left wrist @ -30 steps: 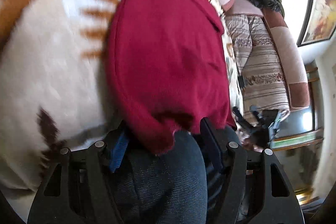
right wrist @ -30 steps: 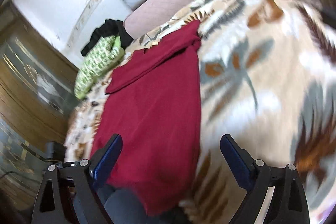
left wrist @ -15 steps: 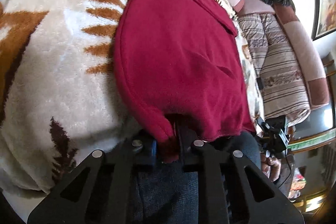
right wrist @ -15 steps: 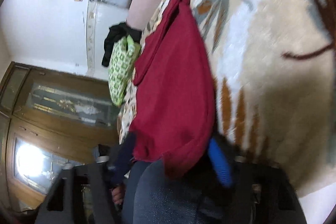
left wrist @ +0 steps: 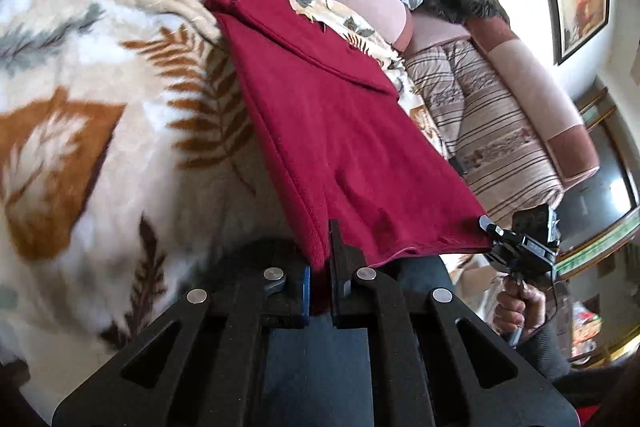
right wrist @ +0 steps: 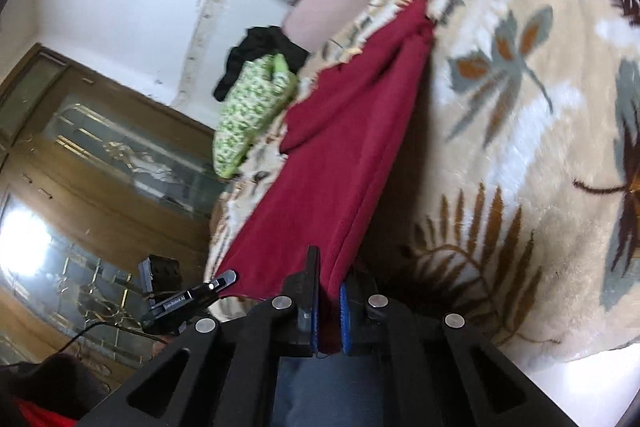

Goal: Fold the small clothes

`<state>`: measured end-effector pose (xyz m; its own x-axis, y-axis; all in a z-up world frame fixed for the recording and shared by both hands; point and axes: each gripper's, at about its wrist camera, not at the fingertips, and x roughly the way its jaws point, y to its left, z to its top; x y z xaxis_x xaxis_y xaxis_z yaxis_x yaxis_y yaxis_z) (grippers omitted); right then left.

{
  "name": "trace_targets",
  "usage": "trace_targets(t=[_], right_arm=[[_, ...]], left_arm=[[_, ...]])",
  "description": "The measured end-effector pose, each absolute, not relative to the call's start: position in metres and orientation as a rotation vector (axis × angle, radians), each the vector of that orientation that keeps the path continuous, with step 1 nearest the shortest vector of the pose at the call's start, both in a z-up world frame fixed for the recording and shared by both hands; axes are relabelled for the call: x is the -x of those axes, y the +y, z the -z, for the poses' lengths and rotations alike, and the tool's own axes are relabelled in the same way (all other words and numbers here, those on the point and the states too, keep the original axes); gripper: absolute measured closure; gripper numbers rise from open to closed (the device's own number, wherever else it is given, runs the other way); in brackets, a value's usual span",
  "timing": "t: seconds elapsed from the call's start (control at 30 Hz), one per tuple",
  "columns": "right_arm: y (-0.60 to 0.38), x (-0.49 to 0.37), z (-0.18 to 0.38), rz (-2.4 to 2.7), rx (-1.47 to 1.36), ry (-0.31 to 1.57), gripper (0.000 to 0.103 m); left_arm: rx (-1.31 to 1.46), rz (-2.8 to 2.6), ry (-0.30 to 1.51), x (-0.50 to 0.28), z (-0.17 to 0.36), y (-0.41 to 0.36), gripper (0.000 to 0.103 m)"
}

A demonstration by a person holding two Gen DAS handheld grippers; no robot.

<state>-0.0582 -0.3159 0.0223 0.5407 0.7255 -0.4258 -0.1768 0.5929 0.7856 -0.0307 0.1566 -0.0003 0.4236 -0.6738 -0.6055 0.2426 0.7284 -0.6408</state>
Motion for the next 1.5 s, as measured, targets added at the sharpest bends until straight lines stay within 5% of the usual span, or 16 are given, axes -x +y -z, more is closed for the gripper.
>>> trace_targets(t=[0.37,0.9,1.23,1.27,1.3,1.37,1.43,1.5], right_arm=[[-0.35,0.105,-0.016,-0.627,-0.881,0.85,0.096],[-0.342,-0.173,-0.048,-0.514,-1.022,0.729,0.097],[-0.351,-0.259,-0.02,-0.392,-0.97,0.757,0.095],[-0.351,-0.261,-0.016,-0.372,-0.963,0.762,0.095],[-0.351,-0.261,-0.013,-0.36,-0.966,0.761,0.094],[-0.352,-0.26,-0.01,-0.371,-0.994,0.764,0.068],[-0.355,-0.254,-0.015,-0.379,-1.005,0.754,0.047],[-0.356,-0.248,-0.028,-0.409,-0.948,0.742,0.046]], left_arm=[[0.699,0.643,1.028,0.037,0.014,0.172,0.098],[0.767,0.427,0.885,-0.242,-0.036,0.15,0.098],[0.578,0.348,0.915,-0.306,-0.017,0.117,0.097],[0.539,0.336,0.933,-0.31,-0.015,0.112,0.089],[0.516,0.342,0.957,-0.313,-0.013,0.108,0.083],[0.493,0.349,0.98,-0.314,-0.014,0.105,0.058],[0.447,0.342,0.951,-0.308,-0.022,0.105,0.057],[0.378,0.288,0.883,-0.297,-0.04,0.111,0.057]])
